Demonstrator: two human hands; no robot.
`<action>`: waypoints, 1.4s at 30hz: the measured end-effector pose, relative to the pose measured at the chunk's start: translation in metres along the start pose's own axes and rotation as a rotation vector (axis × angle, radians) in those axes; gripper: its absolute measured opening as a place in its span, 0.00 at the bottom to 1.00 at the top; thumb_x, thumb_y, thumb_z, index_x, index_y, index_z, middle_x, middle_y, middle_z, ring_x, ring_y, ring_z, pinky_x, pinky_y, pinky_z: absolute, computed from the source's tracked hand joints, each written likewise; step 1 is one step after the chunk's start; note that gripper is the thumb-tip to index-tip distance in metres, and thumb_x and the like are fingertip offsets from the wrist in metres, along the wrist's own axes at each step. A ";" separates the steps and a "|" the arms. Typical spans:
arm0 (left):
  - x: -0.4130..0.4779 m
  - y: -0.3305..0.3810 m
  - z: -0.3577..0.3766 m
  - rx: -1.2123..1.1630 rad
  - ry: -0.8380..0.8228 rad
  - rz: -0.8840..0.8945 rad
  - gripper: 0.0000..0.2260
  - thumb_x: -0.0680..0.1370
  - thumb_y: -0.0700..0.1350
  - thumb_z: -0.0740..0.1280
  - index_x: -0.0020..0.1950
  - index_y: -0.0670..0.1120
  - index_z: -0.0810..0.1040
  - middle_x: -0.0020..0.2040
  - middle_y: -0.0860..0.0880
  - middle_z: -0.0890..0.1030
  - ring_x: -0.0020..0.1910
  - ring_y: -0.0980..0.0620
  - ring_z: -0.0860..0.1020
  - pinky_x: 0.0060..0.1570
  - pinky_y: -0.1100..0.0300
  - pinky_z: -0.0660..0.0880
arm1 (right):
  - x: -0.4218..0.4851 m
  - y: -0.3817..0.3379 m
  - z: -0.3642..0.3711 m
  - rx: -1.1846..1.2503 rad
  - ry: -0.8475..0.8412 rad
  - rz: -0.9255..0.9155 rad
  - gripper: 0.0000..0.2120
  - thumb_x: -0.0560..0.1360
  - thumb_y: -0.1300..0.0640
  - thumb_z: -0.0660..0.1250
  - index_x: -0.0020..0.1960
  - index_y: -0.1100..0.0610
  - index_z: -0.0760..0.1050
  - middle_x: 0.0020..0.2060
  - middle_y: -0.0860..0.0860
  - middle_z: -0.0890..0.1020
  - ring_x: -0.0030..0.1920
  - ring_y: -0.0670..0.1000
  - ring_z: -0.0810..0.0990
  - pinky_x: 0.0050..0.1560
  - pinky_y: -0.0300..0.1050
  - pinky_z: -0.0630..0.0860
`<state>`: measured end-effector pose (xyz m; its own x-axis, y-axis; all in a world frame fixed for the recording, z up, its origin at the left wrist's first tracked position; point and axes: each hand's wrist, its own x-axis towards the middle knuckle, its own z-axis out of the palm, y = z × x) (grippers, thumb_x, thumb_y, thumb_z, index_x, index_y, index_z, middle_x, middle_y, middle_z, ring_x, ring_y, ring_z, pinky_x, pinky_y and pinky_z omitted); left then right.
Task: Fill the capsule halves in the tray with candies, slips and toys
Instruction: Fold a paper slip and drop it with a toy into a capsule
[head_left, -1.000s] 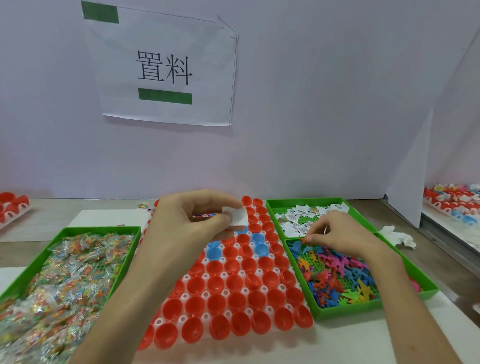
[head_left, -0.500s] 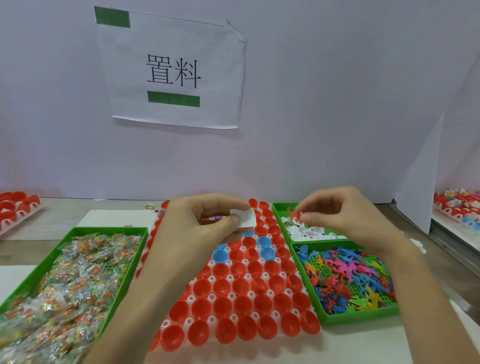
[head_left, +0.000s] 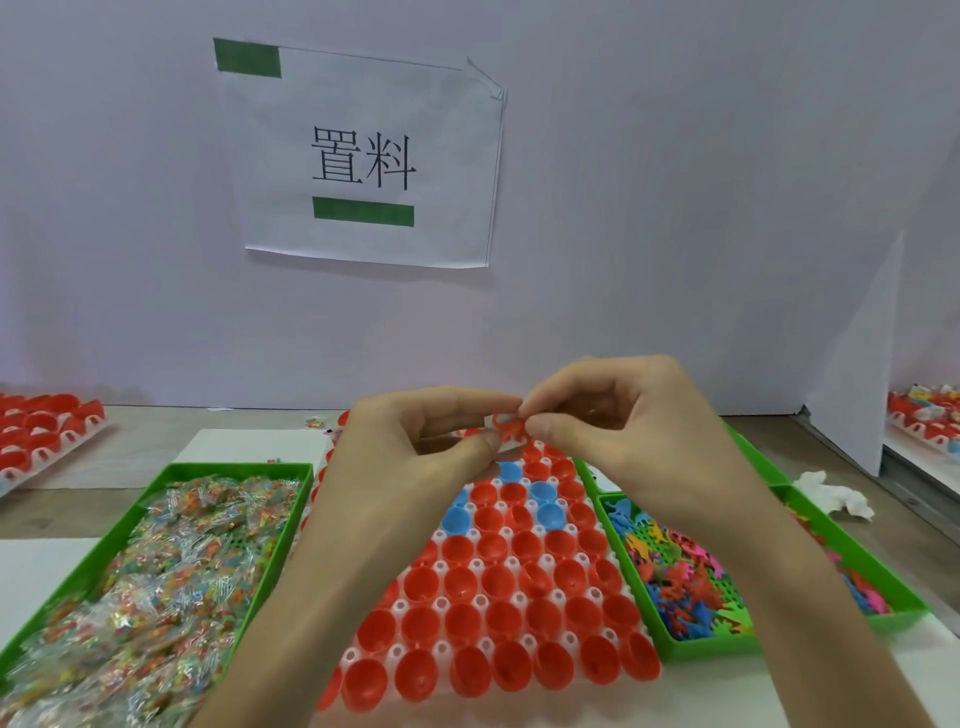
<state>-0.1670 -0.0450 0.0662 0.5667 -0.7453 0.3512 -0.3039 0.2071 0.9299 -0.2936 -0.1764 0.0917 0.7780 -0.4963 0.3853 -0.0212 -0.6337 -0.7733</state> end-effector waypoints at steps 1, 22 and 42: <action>0.000 0.001 -0.001 0.016 -0.018 -0.001 0.12 0.77 0.36 0.72 0.49 0.54 0.86 0.42 0.57 0.87 0.42 0.58 0.86 0.39 0.71 0.79 | 0.000 0.000 0.000 -0.022 0.005 0.000 0.06 0.74 0.60 0.74 0.44 0.49 0.85 0.39 0.45 0.86 0.43 0.44 0.86 0.50 0.41 0.82; 0.005 -0.010 -0.008 0.107 0.122 0.080 0.16 0.75 0.33 0.73 0.55 0.53 0.82 0.44 0.55 0.87 0.42 0.57 0.86 0.43 0.63 0.83 | -0.002 0.006 0.040 -0.070 0.216 -0.091 0.07 0.73 0.55 0.76 0.47 0.45 0.83 0.42 0.38 0.84 0.45 0.38 0.83 0.43 0.30 0.77; 0.011 -0.021 -0.103 0.222 0.239 -0.219 0.08 0.77 0.47 0.72 0.54 0.58 0.81 0.57 0.54 0.83 0.52 0.52 0.83 0.60 0.45 0.78 | 0.117 0.071 0.050 -0.393 -0.021 0.046 0.05 0.71 0.56 0.78 0.40 0.54 0.84 0.35 0.47 0.85 0.36 0.44 0.82 0.39 0.34 0.74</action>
<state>-0.0759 0.0079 0.0619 0.7908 -0.5827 0.1871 -0.2998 -0.1024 0.9485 -0.1721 -0.2495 0.0570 0.7832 -0.5198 0.3413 -0.2919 -0.7919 -0.5363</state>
